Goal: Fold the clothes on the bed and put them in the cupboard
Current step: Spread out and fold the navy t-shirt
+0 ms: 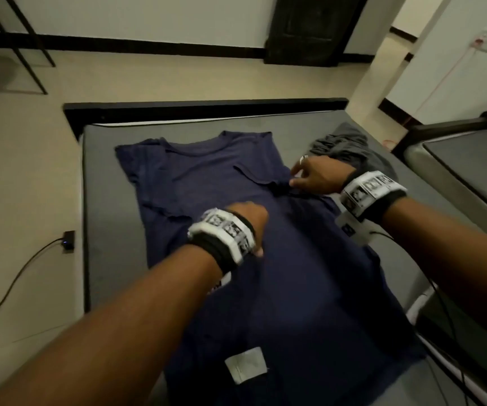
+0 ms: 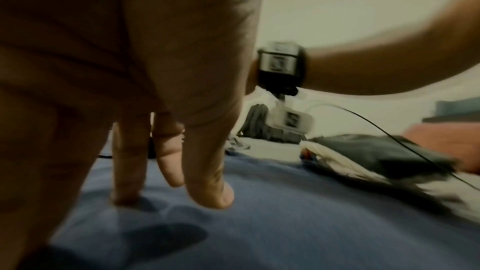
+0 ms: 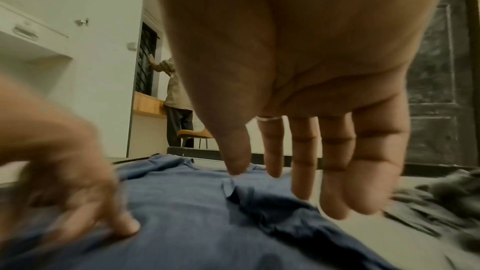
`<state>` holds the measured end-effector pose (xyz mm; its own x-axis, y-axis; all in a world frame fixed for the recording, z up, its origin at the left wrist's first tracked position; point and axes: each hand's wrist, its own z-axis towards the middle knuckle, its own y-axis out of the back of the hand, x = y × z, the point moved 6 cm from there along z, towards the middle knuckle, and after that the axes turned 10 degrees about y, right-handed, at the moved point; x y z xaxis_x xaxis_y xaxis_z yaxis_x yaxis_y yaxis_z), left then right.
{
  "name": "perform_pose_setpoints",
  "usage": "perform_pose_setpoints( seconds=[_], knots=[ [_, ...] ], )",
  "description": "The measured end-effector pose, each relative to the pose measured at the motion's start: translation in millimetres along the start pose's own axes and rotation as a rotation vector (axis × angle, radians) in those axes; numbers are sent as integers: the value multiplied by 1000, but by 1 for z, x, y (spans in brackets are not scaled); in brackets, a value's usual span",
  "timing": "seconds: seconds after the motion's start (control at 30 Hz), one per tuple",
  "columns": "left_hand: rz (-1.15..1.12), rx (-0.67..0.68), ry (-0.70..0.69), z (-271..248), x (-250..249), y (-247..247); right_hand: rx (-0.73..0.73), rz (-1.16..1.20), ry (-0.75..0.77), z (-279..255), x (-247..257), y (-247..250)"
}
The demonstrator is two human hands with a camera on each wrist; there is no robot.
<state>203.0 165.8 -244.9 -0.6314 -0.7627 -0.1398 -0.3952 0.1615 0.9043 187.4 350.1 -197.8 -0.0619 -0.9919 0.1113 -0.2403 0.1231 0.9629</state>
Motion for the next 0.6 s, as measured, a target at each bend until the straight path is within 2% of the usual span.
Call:
perform_pose_setpoints(
  seconds=[0.07, 0.13, 0.23, 0.37, 0.53, 0.6],
  knots=[
    [-104, 2, 54, 21, 13, 23, 49, -38, -75, -51, -20, -14],
    [-254, -10, 141, 49, 29, 43, 130, -79, -214, -99, -45, -39],
    [-536, -152, 283, 97, 48, 48, 236, -70, -369, -154, -60, -87],
    [-884, -130, 427, 136, 52, 23, 63, 24, -387, -166, -59, -109],
    [-850, -126, 474, 141, 41, 14, -53, 161, -445, -178, -51, -104],
    [-768, -137, 439, 137, 36, 14, -98, 233, -484, -195, -41, -105]
  ],
)
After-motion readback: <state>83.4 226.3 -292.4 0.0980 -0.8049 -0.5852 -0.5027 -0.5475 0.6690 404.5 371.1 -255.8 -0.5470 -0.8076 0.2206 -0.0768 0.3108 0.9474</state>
